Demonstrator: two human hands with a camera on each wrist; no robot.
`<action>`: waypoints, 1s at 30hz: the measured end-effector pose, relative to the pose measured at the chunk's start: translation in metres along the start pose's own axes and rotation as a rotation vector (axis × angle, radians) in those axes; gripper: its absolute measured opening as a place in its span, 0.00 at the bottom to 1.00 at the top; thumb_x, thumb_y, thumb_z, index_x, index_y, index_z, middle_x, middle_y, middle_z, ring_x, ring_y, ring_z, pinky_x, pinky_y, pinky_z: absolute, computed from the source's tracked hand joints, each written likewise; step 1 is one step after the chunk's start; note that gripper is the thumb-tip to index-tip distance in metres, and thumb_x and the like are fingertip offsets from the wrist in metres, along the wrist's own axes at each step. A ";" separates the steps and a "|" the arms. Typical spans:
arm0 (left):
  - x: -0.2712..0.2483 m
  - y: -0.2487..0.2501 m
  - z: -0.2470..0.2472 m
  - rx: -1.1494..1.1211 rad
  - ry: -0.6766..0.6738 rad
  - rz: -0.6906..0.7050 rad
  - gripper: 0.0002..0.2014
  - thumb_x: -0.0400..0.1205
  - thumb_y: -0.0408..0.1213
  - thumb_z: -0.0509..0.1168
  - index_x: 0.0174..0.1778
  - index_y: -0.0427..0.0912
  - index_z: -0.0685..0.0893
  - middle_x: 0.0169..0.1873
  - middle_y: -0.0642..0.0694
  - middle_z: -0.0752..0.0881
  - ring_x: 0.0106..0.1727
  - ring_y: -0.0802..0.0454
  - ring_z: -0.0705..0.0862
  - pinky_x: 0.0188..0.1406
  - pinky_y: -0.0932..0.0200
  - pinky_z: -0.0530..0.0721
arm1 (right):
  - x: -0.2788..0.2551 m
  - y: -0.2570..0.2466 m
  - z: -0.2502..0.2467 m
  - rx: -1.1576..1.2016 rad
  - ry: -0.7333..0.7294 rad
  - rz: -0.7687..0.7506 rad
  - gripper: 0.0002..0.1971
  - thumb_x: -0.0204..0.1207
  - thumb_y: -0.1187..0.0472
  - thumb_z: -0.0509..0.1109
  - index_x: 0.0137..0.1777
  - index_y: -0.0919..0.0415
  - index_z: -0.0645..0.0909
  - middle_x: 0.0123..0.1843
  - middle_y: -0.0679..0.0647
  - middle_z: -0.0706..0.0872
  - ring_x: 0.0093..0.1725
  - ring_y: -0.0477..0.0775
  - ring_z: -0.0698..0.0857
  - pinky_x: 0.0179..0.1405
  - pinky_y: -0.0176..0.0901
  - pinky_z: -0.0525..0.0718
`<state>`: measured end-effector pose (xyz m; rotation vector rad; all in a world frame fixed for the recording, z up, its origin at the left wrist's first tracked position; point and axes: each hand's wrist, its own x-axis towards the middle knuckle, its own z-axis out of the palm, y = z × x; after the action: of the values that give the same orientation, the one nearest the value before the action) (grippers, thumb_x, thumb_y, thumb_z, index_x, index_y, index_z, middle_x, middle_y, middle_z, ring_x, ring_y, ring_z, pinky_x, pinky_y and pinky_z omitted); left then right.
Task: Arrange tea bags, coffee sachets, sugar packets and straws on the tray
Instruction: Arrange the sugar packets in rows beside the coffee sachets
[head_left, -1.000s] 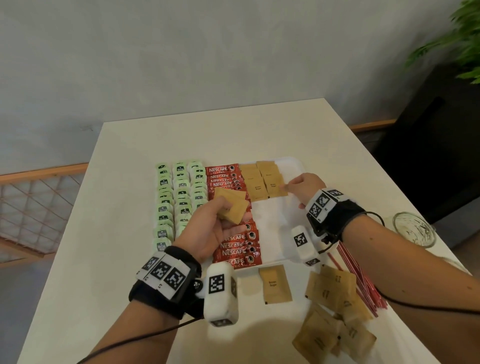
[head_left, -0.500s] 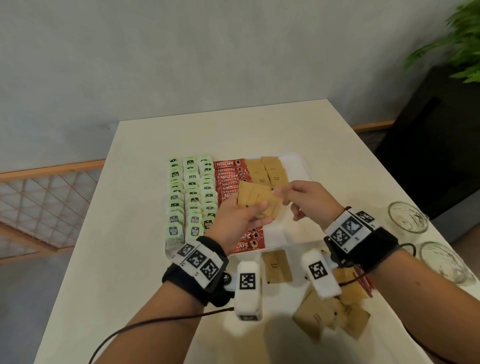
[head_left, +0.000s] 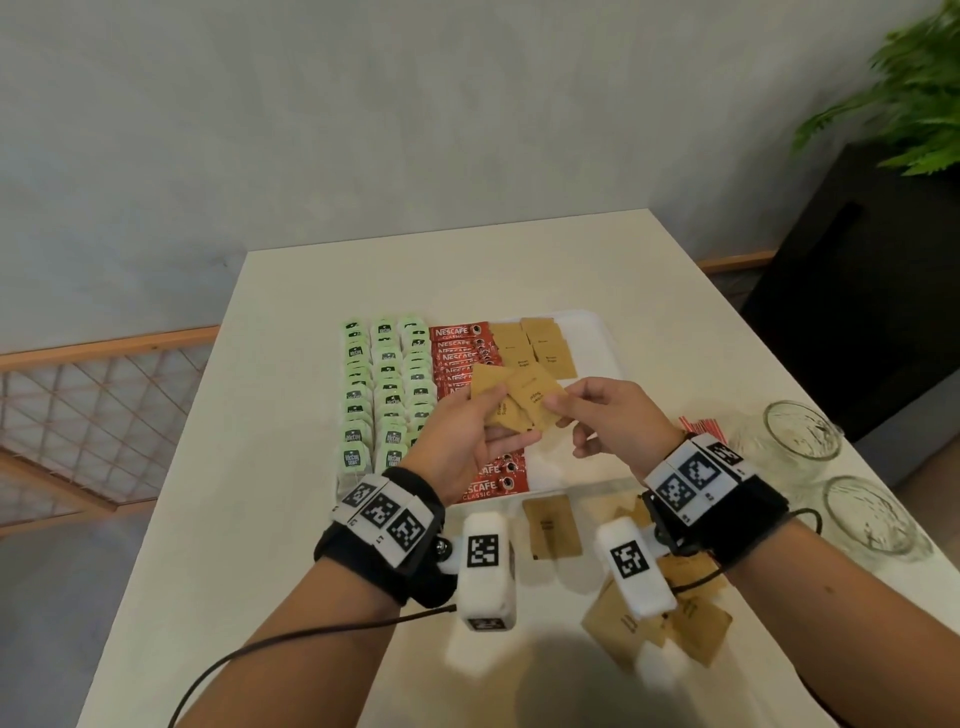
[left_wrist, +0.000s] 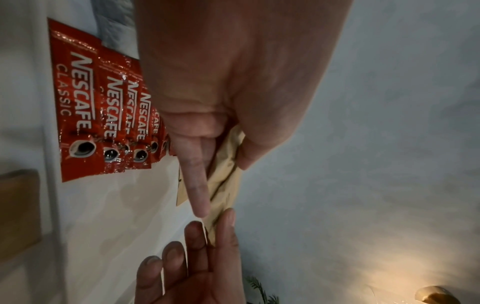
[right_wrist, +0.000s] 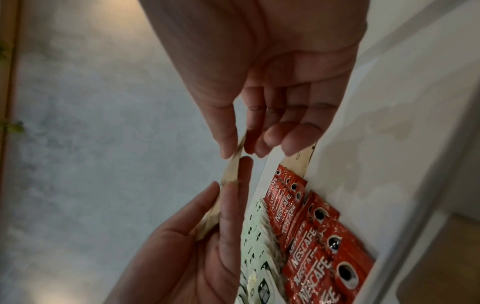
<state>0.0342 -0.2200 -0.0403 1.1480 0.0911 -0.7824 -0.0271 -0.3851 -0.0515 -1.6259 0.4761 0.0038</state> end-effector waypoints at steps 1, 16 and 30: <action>0.000 0.000 0.000 0.015 -0.004 0.004 0.09 0.88 0.33 0.60 0.61 0.38 0.81 0.52 0.36 0.91 0.47 0.43 0.92 0.40 0.53 0.92 | 0.000 0.000 0.000 -0.013 -0.007 -0.005 0.08 0.75 0.58 0.77 0.43 0.62 0.85 0.37 0.54 0.86 0.27 0.46 0.79 0.32 0.44 0.85; 0.001 0.002 -0.002 0.550 -0.042 0.192 0.18 0.86 0.36 0.65 0.72 0.43 0.78 0.59 0.45 0.87 0.50 0.49 0.91 0.40 0.56 0.92 | 0.007 -0.023 -0.020 -0.302 -0.200 -0.114 0.11 0.75 0.72 0.73 0.54 0.59 0.85 0.46 0.60 0.87 0.35 0.49 0.85 0.29 0.39 0.84; 0.017 -0.013 -0.003 0.380 0.124 0.246 0.13 0.83 0.34 0.70 0.64 0.43 0.82 0.54 0.47 0.90 0.48 0.52 0.91 0.37 0.58 0.90 | 0.021 0.000 -0.006 -0.203 -0.115 0.008 0.06 0.75 0.59 0.76 0.43 0.61 0.87 0.38 0.55 0.90 0.34 0.48 0.86 0.30 0.39 0.84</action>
<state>0.0401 -0.2280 -0.0590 1.5350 -0.0991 -0.5197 -0.0094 -0.3970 -0.0571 -1.8118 0.4036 0.1551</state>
